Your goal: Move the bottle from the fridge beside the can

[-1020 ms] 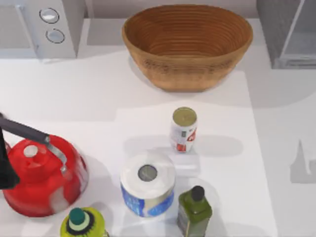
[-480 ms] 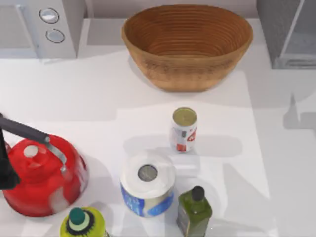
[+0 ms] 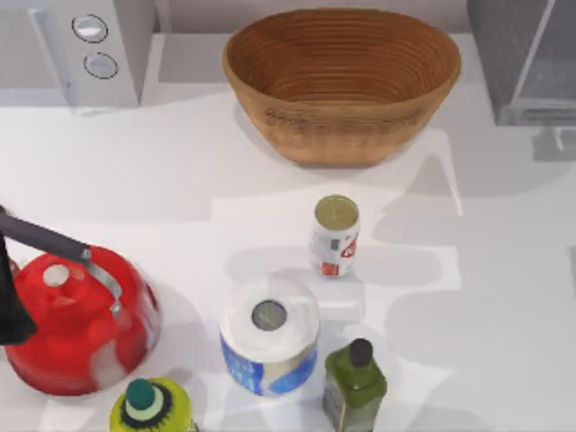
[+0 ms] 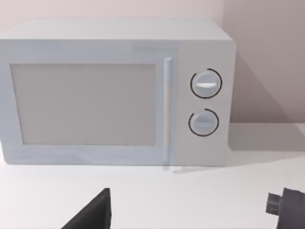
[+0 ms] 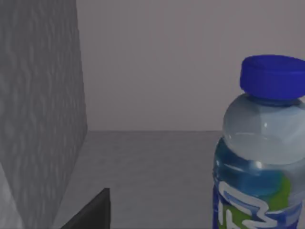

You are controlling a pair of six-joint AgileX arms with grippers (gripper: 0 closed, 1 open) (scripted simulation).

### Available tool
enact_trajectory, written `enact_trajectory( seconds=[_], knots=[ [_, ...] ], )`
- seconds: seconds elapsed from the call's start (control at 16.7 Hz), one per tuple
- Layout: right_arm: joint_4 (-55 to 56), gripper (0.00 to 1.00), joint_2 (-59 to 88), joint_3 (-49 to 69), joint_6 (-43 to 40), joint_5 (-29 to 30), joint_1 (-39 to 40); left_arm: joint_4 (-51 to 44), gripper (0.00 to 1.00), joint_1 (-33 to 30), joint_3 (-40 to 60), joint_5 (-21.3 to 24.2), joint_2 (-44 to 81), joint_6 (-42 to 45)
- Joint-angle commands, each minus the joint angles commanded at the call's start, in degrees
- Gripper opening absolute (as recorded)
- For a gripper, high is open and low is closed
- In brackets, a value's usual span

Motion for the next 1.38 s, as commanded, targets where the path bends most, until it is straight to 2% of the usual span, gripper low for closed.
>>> enact_trajectory(
  seconds=[0.24, 0.48, 0.84, 1.38],
  knots=[
    [9.3, 1.00, 15.7, 7.0, 0.0, -1.6, -2.0, 0.0, 1.00, 0.0, 0.0, 0.0, 0.0, 0.0],
    [13.2, 1.00, 21.6, 10.0, -0.1, -2.2, -2.8, 0.0, 1.00, 0.0, 0.0, 0.0, 0.0, 0.0],
    [12.7, 1.00, 21.9, 10.7, -0.1, -2.0, -2.5, 0.0, 1.00, 0.0, 0.0, 0.0, 0.0, 0.0],
    [5.2, 1.00, 29.5, 25.9, -0.1, -0.4, -1.1, 0.0, 1.00, 0.0, 0.0, 0.0, 0.0, 0.0]
  ],
)
